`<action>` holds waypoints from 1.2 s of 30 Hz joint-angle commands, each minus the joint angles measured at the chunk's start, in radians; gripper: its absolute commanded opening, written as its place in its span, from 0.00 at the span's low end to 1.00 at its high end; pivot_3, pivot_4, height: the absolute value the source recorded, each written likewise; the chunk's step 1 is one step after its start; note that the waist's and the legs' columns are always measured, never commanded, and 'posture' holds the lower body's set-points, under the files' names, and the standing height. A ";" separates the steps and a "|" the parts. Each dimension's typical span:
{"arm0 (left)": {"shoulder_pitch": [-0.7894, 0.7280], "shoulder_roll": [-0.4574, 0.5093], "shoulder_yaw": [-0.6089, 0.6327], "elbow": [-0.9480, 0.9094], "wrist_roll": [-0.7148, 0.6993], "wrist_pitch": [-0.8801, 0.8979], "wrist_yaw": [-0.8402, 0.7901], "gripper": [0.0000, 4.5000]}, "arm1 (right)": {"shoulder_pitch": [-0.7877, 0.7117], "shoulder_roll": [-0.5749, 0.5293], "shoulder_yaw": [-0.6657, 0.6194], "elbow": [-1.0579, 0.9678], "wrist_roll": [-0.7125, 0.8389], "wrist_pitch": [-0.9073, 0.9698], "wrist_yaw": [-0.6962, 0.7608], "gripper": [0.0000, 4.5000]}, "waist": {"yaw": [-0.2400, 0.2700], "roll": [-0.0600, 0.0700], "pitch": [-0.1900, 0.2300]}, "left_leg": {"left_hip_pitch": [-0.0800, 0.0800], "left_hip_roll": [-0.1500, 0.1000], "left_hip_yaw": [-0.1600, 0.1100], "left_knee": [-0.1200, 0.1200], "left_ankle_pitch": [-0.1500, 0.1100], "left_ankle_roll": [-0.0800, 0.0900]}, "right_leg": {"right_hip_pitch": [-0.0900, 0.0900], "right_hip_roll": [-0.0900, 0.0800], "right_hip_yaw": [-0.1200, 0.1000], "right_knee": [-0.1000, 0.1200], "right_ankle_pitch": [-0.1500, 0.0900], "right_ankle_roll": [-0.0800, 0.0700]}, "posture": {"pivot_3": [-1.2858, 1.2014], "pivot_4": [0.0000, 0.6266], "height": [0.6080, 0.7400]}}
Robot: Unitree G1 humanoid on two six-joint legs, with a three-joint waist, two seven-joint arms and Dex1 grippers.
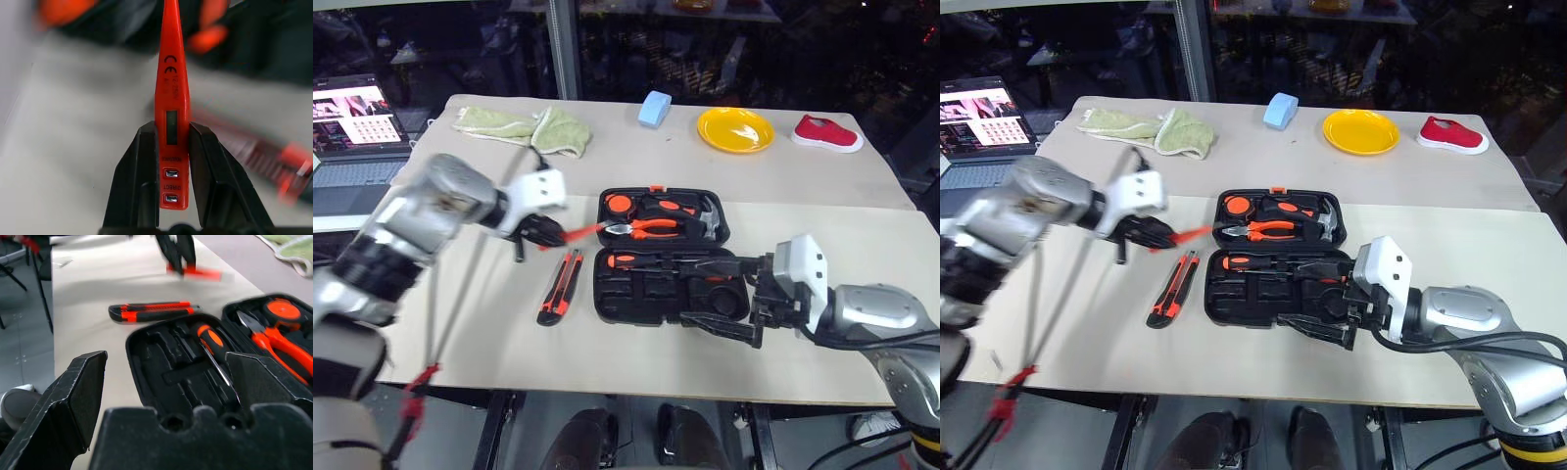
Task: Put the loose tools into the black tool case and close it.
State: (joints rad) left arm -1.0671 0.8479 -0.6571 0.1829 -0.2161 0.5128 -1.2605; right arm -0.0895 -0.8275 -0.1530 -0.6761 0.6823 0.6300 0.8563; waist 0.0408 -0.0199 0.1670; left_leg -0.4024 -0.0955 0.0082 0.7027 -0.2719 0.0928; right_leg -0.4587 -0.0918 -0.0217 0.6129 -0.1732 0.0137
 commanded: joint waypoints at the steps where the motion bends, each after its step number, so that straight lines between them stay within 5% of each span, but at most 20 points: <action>1: -0.064 -0.085 -0.008 -0.001 0.058 -0.017 -0.091 0.09 | 0.041 -0.009 -0.062 -0.071 0.027 0.018 -0.041 1.00 | -0.005 0.000 0.000 | -0.002 0.000 0.000 0.001 0.001 0.001 | -0.002 0.000 -0.001 0.000 0.000 0.000 | 0.52 0.24 0.94; 12: -0.092 -0.257 -0.093 0.026 0.235 0.123 -0.163 0.09 | 0.203 -0.019 -0.144 -0.111 -0.043 0.006 -0.112 1.00 | -0.014 0.000 0.000 | -0.002 0.001 -0.001 0.005 -0.003 0.009 | 0.001 0.000 0.000 0.001 0.000 0.001 | 0.52 0.24 0.94; 36: -0.064 -0.336 -0.084 0.066 0.350 0.211 -0.126 0.09 | 0.053 0.041 -0.018 0.018 -0.110 -0.054 -0.108 1.00 | -0.003 0.000 0.000 | -0.001 0.001 -0.001 0.012 -0.005 0.010 | 0.002 0.000 0.000 0.005 0.001 0.003 | 0.52 0.24 0.94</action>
State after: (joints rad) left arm -1.1326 0.5087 -0.7453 0.2493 0.0971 0.7251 -1.4069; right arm -0.0213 -0.7905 -0.1650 -0.6452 0.5701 0.6000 0.7470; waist 0.0377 -0.0195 0.1666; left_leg -0.4036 -0.0949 0.0073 0.7152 -0.2764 0.1032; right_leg -0.4565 -0.0915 -0.0212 0.6177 -0.1724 0.0170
